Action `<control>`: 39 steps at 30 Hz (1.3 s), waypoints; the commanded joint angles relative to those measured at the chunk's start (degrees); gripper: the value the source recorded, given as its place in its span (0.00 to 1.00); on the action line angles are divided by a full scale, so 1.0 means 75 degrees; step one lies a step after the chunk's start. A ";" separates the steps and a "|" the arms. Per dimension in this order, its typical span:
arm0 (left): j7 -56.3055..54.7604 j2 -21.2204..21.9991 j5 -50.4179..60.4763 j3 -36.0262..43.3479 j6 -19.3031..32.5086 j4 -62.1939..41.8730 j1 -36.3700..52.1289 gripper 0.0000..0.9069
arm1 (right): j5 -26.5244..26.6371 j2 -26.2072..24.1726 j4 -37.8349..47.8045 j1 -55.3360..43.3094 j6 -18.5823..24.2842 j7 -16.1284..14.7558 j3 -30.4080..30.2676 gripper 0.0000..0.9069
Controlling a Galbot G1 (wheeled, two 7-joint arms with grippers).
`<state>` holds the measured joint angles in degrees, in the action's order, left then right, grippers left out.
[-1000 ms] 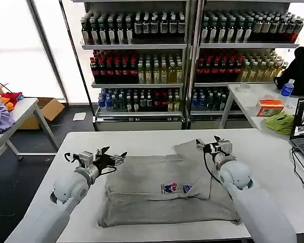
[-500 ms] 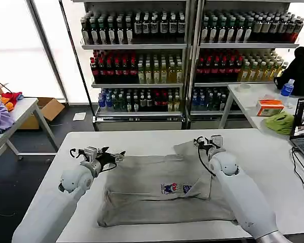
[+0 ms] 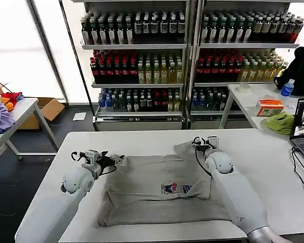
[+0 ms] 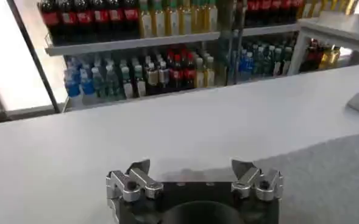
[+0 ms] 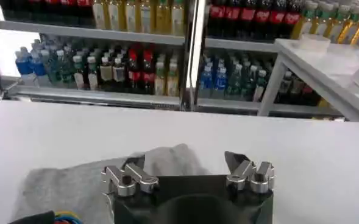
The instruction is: Fold and organize the clothes.
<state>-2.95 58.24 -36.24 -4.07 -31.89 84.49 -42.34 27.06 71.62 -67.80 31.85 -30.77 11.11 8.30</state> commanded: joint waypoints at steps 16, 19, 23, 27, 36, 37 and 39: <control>0.0106 0.0104 0.0328 0.0045 0.0093 0.0030 -0.0433 0.01 | -0.0419 0.0228 -0.0092 0.0652 0.0176 -0.0058 0.0096 0.00; 0.0104 0.0098 0.0331 0.0008 0.0107 0.0056 -0.0469 0.00 | -0.0417 0.0220 -0.0214 0.0746 0.0179 -0.0052 0.0098 0.00; 0.0094 0.0109 0.0333 -0.0058 0.0193 0.0097 -0.0561 0.01 | -0.0371 0.0205 -0.0402 0.0819 0.0171 0.0003 0.0115 0.00; 0.0099 0.0131 0.0366 -0.0117 0.0391 0.0135 -0.0624 0.00 | -0.0346 0.0182 -0.0572 0.0875 0.0169 0.0029 0.0150 0.00; 0.0047 0.0094 0.0470 -0.0277 0.0979 0.0564 -0.0700 0.00 | -0.0317 0.0169 -0.1466 0.1108 0.0458 -0.0103 0.0676 0.00; 0.0030 0.0065 0.0493 -0.0309 0.1060 0.0703 -0.0714 0.01 | -0.0279 0.0164 -0.1691 0.1175 0.0481 -0.0122 0.0755 0.00; -0.0078 0.0025 0.0422 -0.0332 0.1145 0.0883 -0.0753 0.00 | -0.0151 0.0164 -0.1967 0.1260 0.0520 -0.0138 0.0857 0.00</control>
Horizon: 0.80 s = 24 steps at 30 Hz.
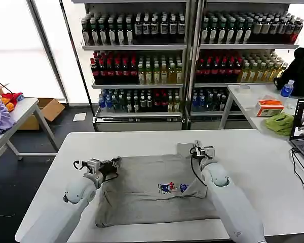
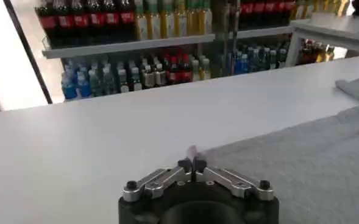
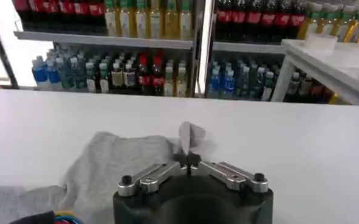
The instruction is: Fold and organize the clothes.
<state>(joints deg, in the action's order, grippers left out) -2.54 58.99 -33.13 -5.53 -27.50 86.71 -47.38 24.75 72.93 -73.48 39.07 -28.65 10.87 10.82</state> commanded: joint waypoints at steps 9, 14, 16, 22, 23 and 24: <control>-0.0387 -0.0240 0.0001 -0.0299 0.0826 0.1336 -0.0546 0.00 | 0.0268 0.0006 -0.2550 0.0939 0.0426 -0.0087 0.0969 0.00; -0.0349 -0.0365 0.0031 -0.0539 0.0710 0.1832 -0.1067 0.00 | 0.0428 -0.0146 -0.3559 0.1790 0.0447 -0.0005 0.1176 0.00; -0.0354 -0.0370 0.0055 -0.0669 0.0714 0.2069 -0.1315 0.01 | 0.0422 -0.0239 -0.3936 0.2207 0.0430 0.0045 0.1235 0.00; -0.0311 -0.0489 0.0162 -0.0947 0.0768 0.2521 -0.2168 0.01 | 0.0529 -0.0498 -0.4856 0.3371 0.0405 0.0250 0.1407 0.00; -0.0282 -0.0510 0.0323 -0.0984 0.0785 0.2557 -0.2288 0.01 | 0.0533 -0.0541 -0.4974 0.3513 0.0409 0.0299 0.1413 0.00; -0.0212 -0.0513 0.0426 -0.1021 0.0836 0.2604 -0.2434 0.01 | 0.0522 -0.0564 -0.5084 0.3642 0.0404 0.0338 0.1450 0.00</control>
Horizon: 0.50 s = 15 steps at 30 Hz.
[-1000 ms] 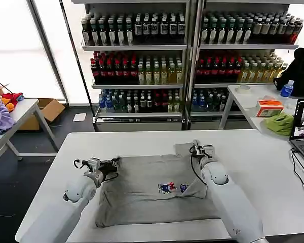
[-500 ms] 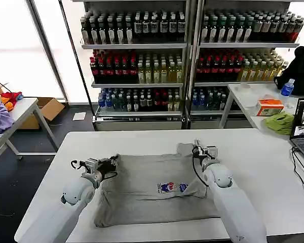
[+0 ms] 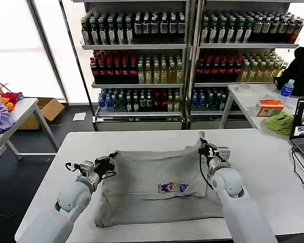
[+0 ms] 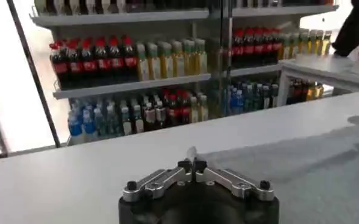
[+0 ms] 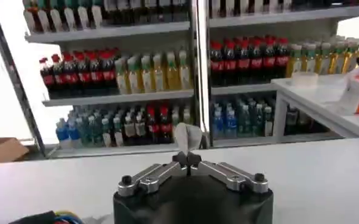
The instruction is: Fold and organize the clothes.
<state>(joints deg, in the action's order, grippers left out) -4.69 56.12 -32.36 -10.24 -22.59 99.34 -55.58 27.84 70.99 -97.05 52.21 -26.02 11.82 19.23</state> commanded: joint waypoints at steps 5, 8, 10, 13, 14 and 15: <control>0.0135 -0.0124 0.0487 -0.0728 0.0216 0.1101 -0.1827 0.01 | 0.0158 -0.0460 -0.2425 0.2454 -0.0030 0.0384 0.0759 0.00; 0.0217 -0.0150 0.0505 -0.0981 0.0216 0.1271 -0.2218 0.01 | 0.0175 -0.0553 -0.2581 0.2889 0.0010 0.0437 0.0954 0.00; 0.0345 -0.0148 0.0589 -0.1083 0.0228 0.1432 -0.2448 0.01 | 0.0210 -0.0538 -0.2697 0.3280 0.0170 0.0437 0.1029 0.00; 0.0489 -0.0057 0.0732 -0.1281 0.0272 0.1656 -0.2777 0.01 | 0.0108 -0.0460 -0.2794 0.3918 0.0431 0.0452 0.1091 0.00; 0.0506 -0.0046 0.0758 -0.1295 0.0279 0.1706 -0.2847 0.01 | 0.0041 -0.0452 -0.2832 0.4050 0.0464 0.0443 0.1096 0.00; 0.0519 -0.0040 0.0817 -0.1299 0.0286 0.1731 -0.2908 0.01 | 0.0000 -0.0436 -0.2862 0.4172 0.0515 0.0444 0.1095 0.00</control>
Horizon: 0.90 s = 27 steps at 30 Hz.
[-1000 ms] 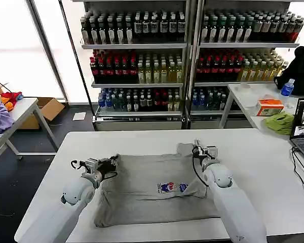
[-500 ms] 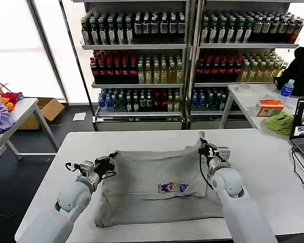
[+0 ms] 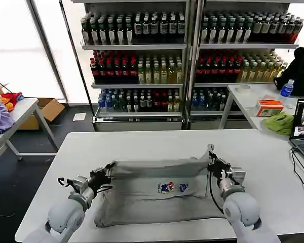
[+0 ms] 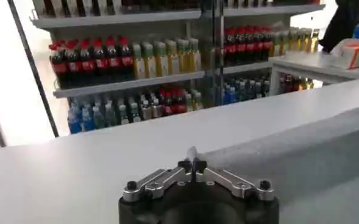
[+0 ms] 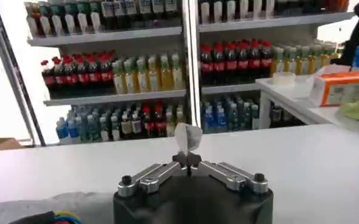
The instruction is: Fold and organize the clothes.
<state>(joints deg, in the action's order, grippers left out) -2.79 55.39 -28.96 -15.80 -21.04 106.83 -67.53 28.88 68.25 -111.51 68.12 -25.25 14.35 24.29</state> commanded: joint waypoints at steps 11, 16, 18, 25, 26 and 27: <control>0.0270 0.0099 0.0606 -0.0477 0.0084 0.0762 -0.1564 0.01 | -0.0601 0.0138 -0.1045 0.2784 0.0533 0.0322 0.0417 0.00; 0.0318 0.0149 0.0745 -0.0460 0.0132 0.0635 -0.1583 0.00 | -0.0701 0.0164 -0.0968 0.2785 0.0563 0.0338 0.0384 0.00; 0.0351 0.0157 0.0814 -0.0450 0.0133 0.0575 -0.1582 0.00 | -0.0763 0.0172 -0.0910 0.2762 0.0564 0.0338 0.0350 0.00; 0.0336 0.0252 0.1080 -0.0430 0.0080 0.0504 -0.1582 1.00 | -0.1332 0.0288 -0.0495 0.2682 0.0773 0.0332 0.0096 0.00; 0.0336 0.0262 0.1100 -0.0428 0.0081 0.0506 -0.1588 1.00 | -0.1365 0.0317 -0.0458 0.2661 0.0773 0.0348 0.0078 0.00; 0.0337 0.0272 0.1132 -0.0422 0.0082 0.0525 -0.1591 1.00 | -0.1385 0.0333 -0.0432 0.2649 0.0766 0.0381 0.0061 0.09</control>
<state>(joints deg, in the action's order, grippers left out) -0.37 57.17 -22.38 -18.76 -20.24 110.57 -78.44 22.23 69.99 -116.80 86.43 -20.51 16.64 25.79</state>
